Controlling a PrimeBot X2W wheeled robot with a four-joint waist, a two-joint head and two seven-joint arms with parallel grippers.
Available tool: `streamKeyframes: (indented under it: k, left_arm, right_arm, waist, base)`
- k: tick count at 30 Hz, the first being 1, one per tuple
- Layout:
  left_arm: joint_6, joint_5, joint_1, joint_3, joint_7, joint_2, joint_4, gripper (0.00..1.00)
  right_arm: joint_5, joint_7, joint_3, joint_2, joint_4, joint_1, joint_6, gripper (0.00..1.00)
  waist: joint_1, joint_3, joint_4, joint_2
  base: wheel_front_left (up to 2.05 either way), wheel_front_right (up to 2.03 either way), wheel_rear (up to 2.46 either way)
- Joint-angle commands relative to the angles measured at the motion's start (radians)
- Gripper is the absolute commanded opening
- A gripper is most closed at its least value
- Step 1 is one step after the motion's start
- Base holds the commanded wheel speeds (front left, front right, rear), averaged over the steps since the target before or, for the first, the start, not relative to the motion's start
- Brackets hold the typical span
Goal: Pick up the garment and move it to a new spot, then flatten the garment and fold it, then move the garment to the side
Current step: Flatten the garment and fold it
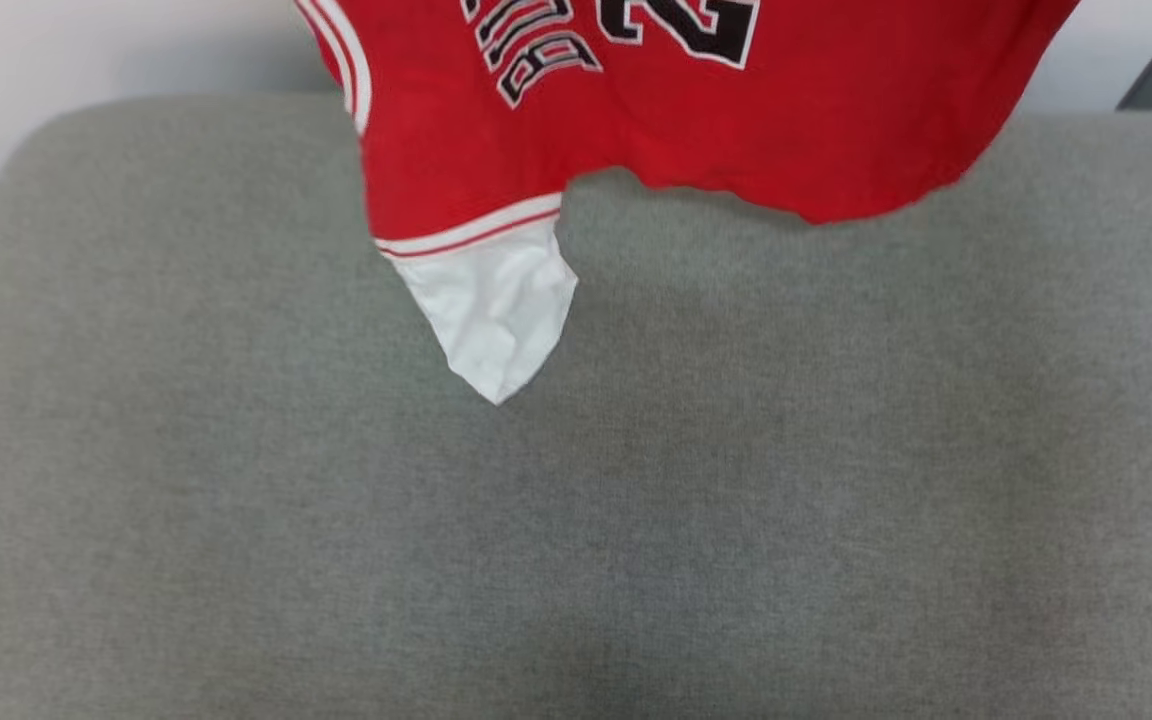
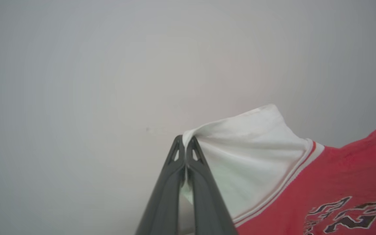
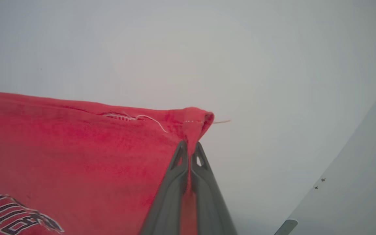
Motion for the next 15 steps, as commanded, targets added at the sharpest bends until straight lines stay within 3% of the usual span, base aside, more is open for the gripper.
streamKeyframes:
  k: [1,7,15]
  left_arm:
    - [-0.003,0.011,-0.018,0.003,-0.023,-0.015,0.022,0.0]
    - [-0.005,0.063,-0.142,0.007,-0.158,-0.086,0.117,0.0]
    - [0.047,0.155,-0.325,0.026,-0.454,-0.146,0.194,0.0]
  right_arm:
    - [-0.023,-0.032,-0.009,0.012,0.013,-0.02,-0.002,0.0]
    - [-0.136,-0.194,-0.043,0.045,0.094,-0.141,-0.002,0.0]
    - [-0.353,-0.507,-0.145,0.077,0.189,-0.285,-0.002,0.0]
  waist:
    - [0.0,0.057,-0.013,-0.0001]
    - [0.0,0.208,-0.026,-0.0001]
    - [0.0,0.373,-0.026,-0.0001]
  base:
    - [0.0,0.0,0.0]
    - [0.0,0.0,0.0]
    - [0.0,0.0,0.0]
